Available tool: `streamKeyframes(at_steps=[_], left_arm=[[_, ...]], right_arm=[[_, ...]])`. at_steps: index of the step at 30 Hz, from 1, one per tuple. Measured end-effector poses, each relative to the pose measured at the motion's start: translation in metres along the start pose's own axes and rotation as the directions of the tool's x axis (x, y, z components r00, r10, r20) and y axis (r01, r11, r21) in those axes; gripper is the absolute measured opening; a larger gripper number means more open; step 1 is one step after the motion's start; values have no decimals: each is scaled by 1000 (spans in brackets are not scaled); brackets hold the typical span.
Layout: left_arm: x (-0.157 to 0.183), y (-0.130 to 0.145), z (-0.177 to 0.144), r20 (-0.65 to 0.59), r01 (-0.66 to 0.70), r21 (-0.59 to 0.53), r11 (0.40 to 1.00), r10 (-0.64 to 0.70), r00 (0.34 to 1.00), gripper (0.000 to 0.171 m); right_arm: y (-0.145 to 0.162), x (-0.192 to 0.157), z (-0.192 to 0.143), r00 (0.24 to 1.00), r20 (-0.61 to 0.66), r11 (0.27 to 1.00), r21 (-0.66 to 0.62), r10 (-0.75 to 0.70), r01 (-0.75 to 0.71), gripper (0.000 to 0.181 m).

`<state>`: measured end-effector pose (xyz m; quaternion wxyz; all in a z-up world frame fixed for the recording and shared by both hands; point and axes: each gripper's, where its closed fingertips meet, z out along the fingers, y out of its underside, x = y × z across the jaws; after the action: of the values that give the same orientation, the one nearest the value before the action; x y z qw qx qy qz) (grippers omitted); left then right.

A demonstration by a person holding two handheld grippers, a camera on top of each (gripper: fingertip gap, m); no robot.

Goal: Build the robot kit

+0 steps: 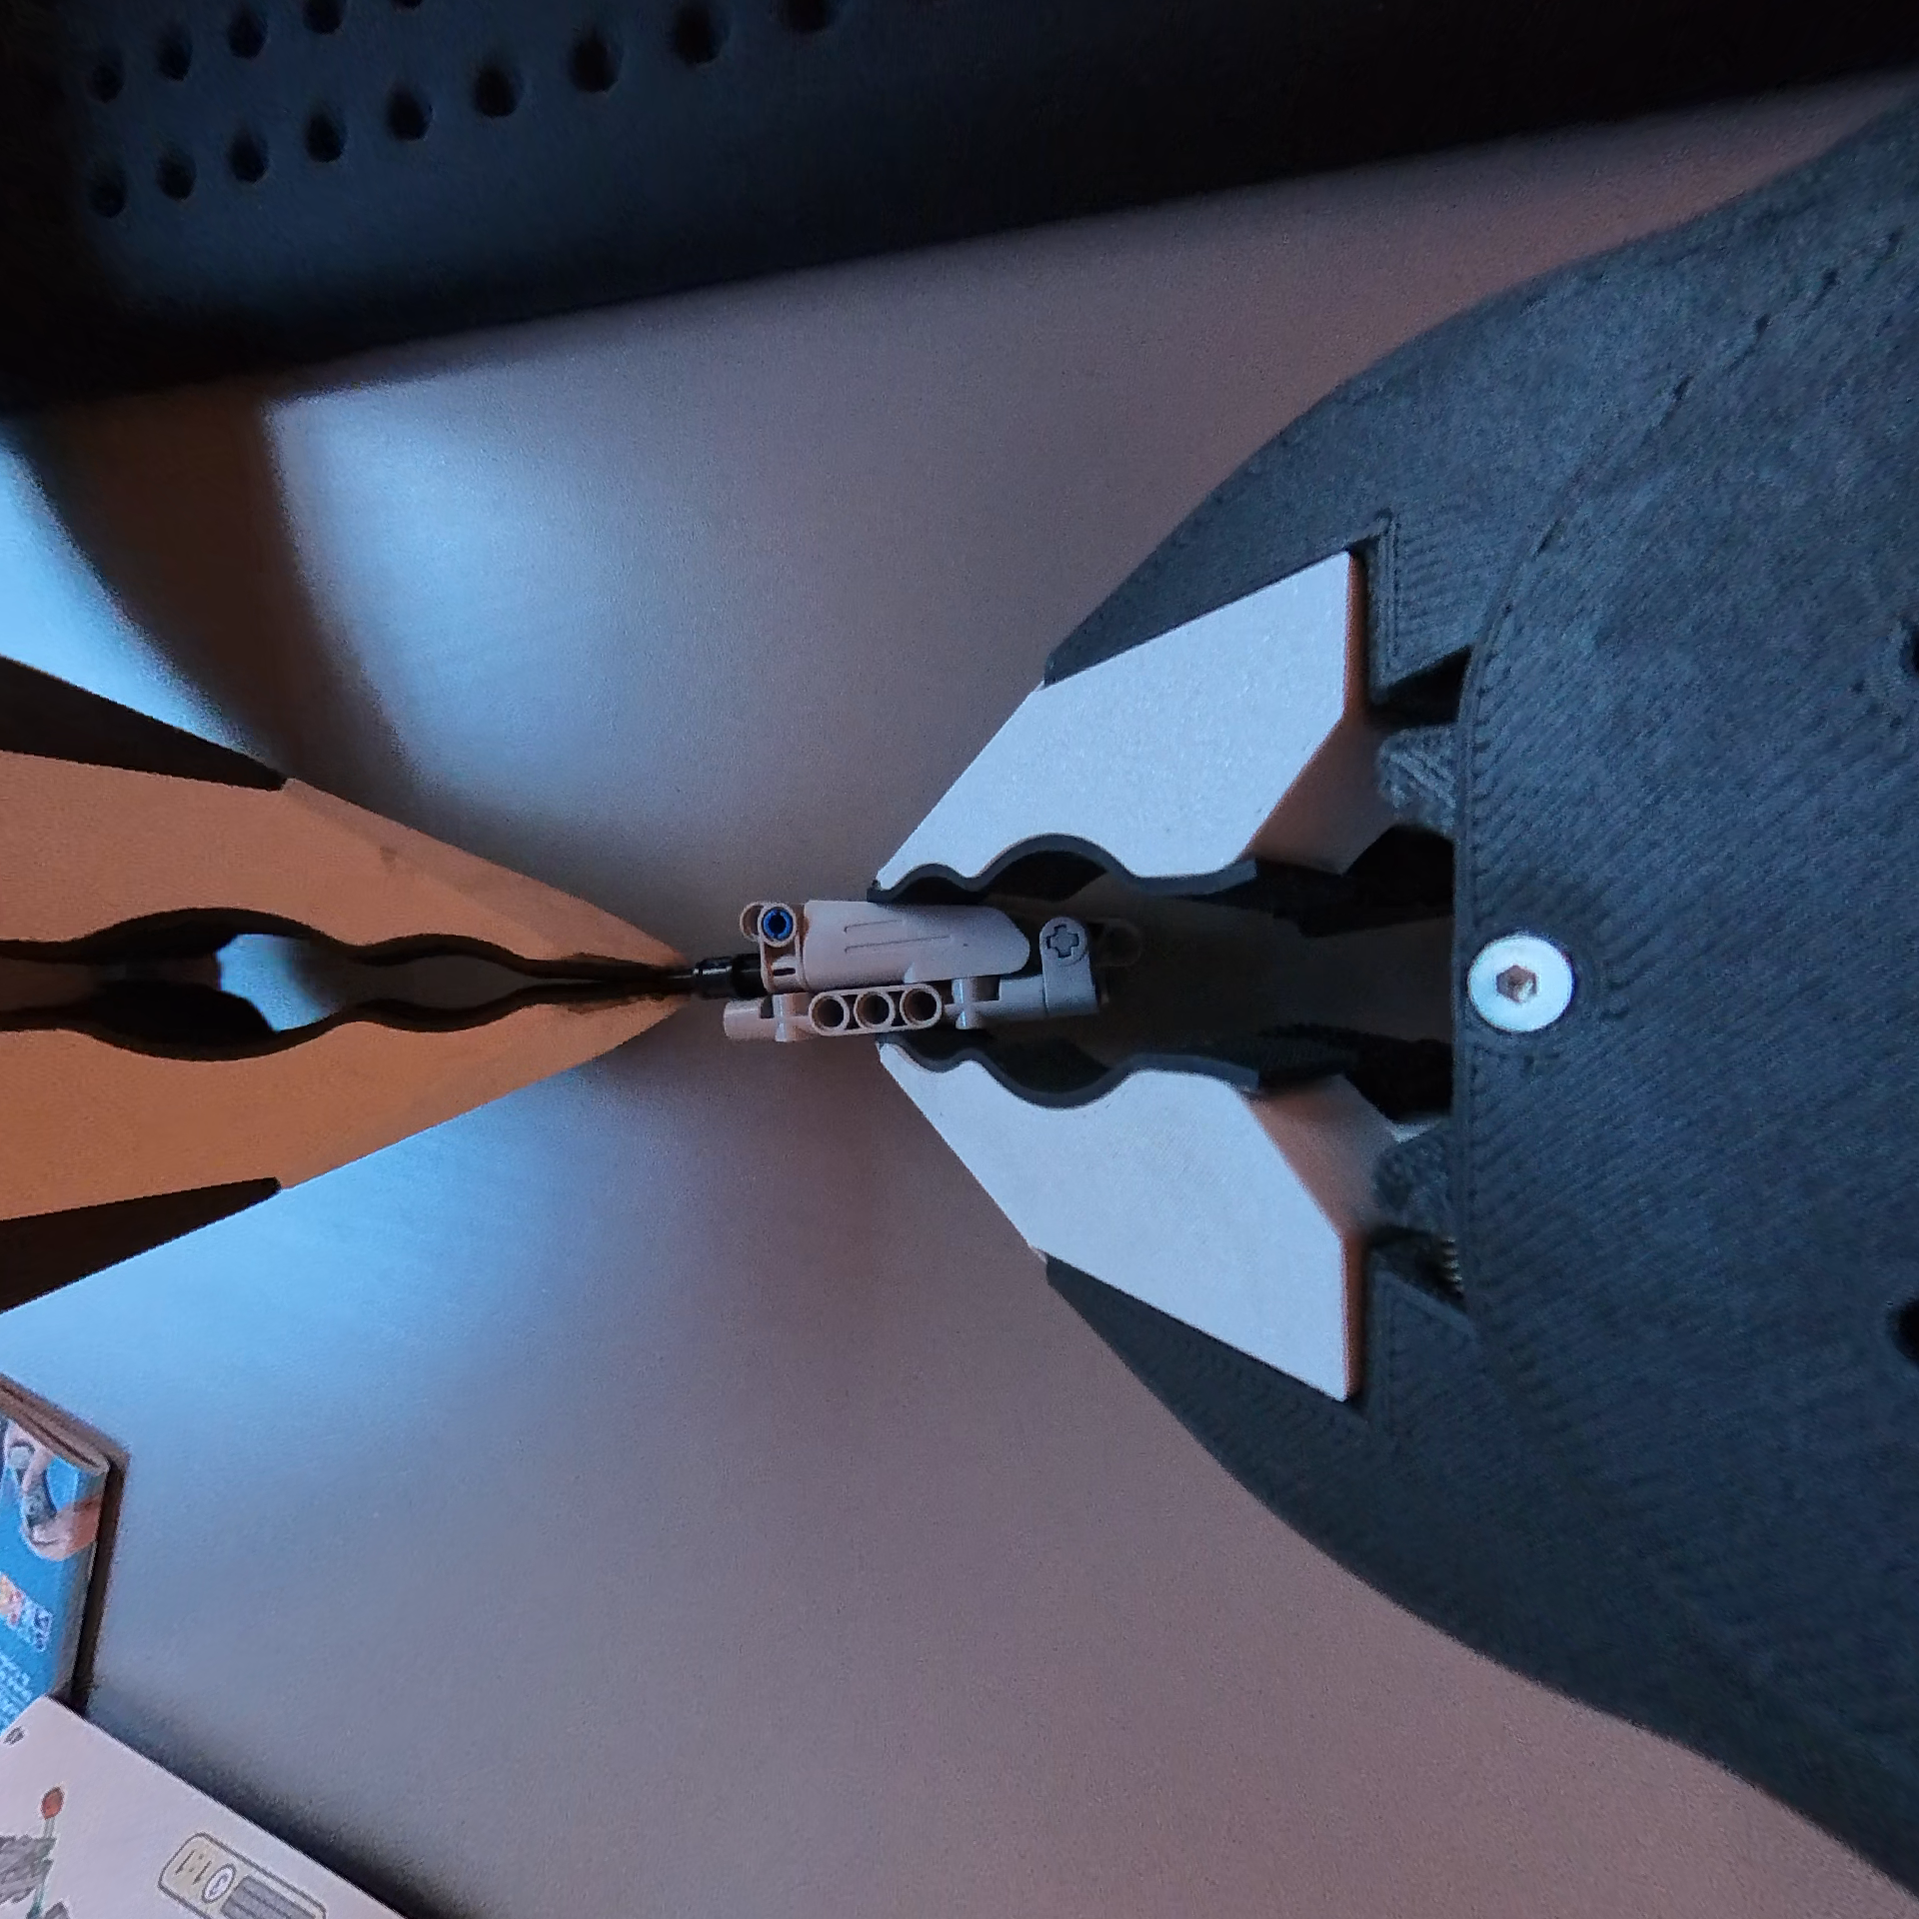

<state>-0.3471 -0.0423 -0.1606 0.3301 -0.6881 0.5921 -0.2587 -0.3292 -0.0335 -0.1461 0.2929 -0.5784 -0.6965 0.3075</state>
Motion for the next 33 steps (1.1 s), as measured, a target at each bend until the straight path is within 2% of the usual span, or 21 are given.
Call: streamKeyframes(at_steps=[21, 30, 33], left_arm=[[1, -1, 1, -10, 5, 1, 1000, -5, 1000, 21], [1, -1, 1, -19, 12, 2, 1000, -12, 1000, 21], [1, -1, 1, -21, 15, 3, 1000, -15, 1000, 20]], right_arm=[[4, 1, 0, 1000, -5, 998, -68, 3, -3, 0], [-4, -1, -8, 996, 71, 994, 94, 51, -58, 0], [-3, 0, -6, 998, 55, 996, 82, 21, -25, 0]])
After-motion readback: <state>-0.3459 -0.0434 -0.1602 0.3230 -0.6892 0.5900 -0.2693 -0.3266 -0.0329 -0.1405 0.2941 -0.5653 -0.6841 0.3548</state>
